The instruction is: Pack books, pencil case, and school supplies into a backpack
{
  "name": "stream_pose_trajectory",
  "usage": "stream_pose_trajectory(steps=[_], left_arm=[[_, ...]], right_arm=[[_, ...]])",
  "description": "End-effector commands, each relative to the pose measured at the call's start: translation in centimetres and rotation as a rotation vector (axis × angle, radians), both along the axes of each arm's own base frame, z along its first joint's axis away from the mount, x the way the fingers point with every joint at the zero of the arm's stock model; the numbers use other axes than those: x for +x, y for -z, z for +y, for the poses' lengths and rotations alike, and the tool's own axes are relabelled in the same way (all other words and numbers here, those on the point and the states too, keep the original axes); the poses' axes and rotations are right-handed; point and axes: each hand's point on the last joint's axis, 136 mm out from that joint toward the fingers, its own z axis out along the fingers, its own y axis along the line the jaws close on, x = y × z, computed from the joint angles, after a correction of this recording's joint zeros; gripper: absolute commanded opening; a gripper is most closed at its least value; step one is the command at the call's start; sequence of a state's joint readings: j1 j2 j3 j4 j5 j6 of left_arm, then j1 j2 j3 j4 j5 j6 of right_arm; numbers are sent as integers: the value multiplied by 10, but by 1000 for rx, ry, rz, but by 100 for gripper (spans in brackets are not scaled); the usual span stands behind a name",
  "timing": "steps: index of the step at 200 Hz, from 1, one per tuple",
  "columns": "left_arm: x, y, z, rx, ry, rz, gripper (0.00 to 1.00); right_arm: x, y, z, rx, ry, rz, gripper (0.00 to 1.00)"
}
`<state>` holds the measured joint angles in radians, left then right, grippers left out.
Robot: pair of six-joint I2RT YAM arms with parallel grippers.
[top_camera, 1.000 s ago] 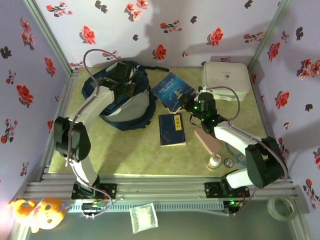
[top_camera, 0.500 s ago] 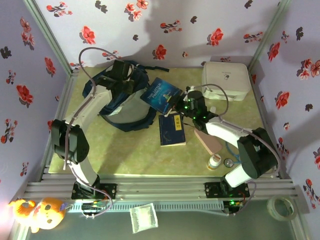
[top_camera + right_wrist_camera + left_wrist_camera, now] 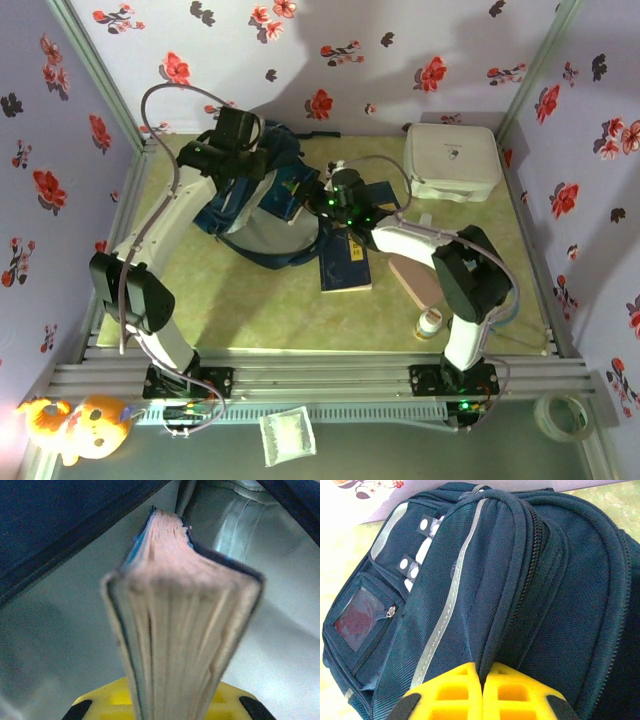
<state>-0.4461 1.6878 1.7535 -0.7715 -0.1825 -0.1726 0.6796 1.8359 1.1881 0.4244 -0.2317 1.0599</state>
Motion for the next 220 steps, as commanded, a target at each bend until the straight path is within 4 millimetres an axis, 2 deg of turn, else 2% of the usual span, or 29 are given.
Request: stream_pose_trajectory(steps=[1,61,105,127,152,178,183,187,196,220], left_arm=[[-5,-75,-1,-122,-19,-175,0],[-6,-82,-2,-145,-26,-181,0],[-4,-76,-2,-138,-23,-165,0],[-2,-72,1,-134,-28,-154,0],[-1,-65,5,-130,-38,-141,0],[3,-57,12,-128,-60,-122,0],[3,-54,14,-127,-68,-113,0],[4,-52,16,-128,-76,-106,0],[5,-48,19,-127,-88,-96,0],[6,-38,25,-123,-102,-88,0]], right_arm=[[20,-13,10,24,68,-22,10],[44,34,51,-31,79,54,13],[62,46,80,-17,75,66,18],[67,58,96,-11,54,104,26],[64,50,115,0,-40,107,34],[57,37,109,14,-52,98,49],[55,40,103,11,-45,119,50],[53,33,99,20,-38,121,51],[49,32,87,16,-20,131,53],[36,12,53,9,20,95,59]])
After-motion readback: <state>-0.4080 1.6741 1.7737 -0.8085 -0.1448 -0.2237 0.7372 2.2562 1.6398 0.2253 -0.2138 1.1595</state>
